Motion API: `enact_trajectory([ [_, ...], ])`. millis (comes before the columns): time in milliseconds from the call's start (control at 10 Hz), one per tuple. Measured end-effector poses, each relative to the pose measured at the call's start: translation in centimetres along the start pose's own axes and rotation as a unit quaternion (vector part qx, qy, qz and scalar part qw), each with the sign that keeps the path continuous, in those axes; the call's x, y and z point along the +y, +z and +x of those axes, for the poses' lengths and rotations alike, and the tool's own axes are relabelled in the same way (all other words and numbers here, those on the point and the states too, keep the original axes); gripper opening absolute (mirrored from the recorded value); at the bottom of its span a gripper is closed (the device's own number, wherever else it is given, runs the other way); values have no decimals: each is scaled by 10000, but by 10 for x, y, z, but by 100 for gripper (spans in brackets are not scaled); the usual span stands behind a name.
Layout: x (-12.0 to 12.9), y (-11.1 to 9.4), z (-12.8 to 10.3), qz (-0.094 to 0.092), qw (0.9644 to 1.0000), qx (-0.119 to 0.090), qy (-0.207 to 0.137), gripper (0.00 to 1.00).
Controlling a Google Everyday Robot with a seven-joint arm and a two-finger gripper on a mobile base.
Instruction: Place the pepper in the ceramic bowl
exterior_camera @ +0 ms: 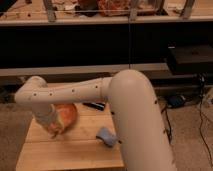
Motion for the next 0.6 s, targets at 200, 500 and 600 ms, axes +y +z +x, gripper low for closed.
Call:
enact_trajectory([
  [200,-17,-17,-1,-80,9999,-88,-95,0],
  [500,-31,-48,3,-70,9995,153,-259,0],
  [600,-32,-54,5,-70,9993,243,-269,0],
])
